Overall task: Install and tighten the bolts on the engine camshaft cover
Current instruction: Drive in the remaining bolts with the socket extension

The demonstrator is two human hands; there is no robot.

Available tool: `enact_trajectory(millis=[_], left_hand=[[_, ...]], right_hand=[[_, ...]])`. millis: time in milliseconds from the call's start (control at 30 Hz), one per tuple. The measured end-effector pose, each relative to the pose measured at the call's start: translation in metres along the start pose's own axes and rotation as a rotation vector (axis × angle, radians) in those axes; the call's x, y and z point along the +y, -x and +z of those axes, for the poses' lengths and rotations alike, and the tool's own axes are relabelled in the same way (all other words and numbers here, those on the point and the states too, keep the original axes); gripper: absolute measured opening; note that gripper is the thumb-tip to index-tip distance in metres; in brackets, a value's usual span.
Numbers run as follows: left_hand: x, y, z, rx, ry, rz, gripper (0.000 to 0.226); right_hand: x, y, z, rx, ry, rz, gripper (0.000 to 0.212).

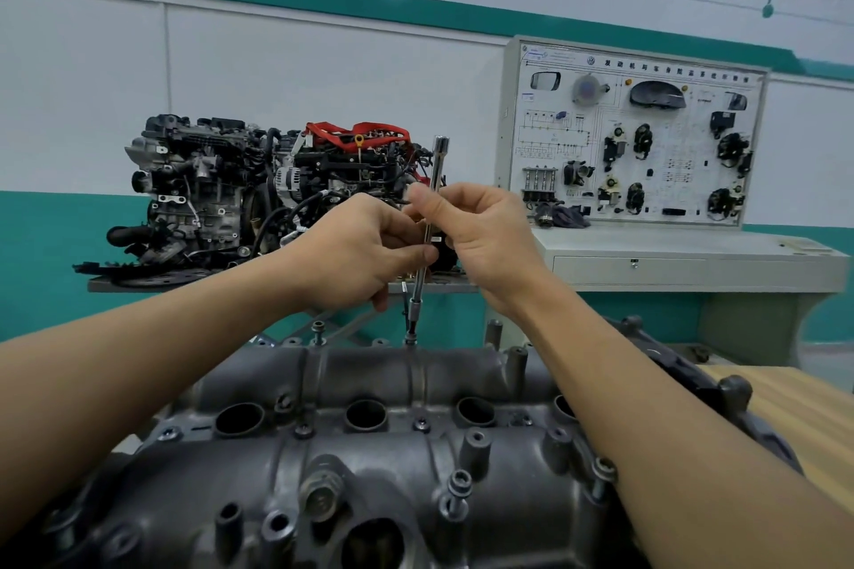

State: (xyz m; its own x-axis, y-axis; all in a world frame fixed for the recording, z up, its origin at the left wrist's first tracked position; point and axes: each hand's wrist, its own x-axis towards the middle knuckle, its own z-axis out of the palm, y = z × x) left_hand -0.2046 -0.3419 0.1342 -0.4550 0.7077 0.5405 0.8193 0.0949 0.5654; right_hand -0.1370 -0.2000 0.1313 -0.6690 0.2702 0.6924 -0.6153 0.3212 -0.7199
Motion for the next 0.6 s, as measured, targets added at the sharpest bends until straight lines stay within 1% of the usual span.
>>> enact_trajectory(millis=[100,200,300,367,433,467,533,600], left_hand=[[0.0009,0.0007,-0.0004,0.0,0.009,0.008,0.038],[-0.0003,0.0004,-0.0007,0.007,0.013,0.009,0.043],[-0.0022,-0.0001,-0.0001,0.011,-0.004,0.017,0.04],[-0.0025,0.0001,0.0006,0.01,-0.002,0.017,0.035],[-0.0016,0.0004,0.0011,0.0,-0.002,0.019,0.028],[-0.0012,0.0005,0.001,-0.006,-0.004,0.02,0.024],[-0.001,0.0001,0.0005,-0.008,-0.011,0.02,0.022],[-0.0012,-0.0004,0.0,0.002,-0.031,0.016,0.026]], right_hand=[[-0.0013,-0.0002,-0.0021,-0.126,0.022,0.045,0.032],[-0.0022,-0.0003,-0.0026,-0.144,0.028,0.016,0.031],[-0.0017,0.0002,0.0011,-0.062,0.097,-0.055,0.021],[0.0011,-0.0009,0.0019,0.024,0.085,-0.048,0.012],[0.0028,-0.0014,0.0011,0.113,0.066,-0.027,0.017],[0.0029,-0.0013,0.0008,0.128,0.064,-0.017,0.019],[0.0024,-0.0004,0.0003,0.068,0.056,-0.006,0.018],[0.0007,0.0001,0.0001,-0.028,0.076,-0.006,0.019]])
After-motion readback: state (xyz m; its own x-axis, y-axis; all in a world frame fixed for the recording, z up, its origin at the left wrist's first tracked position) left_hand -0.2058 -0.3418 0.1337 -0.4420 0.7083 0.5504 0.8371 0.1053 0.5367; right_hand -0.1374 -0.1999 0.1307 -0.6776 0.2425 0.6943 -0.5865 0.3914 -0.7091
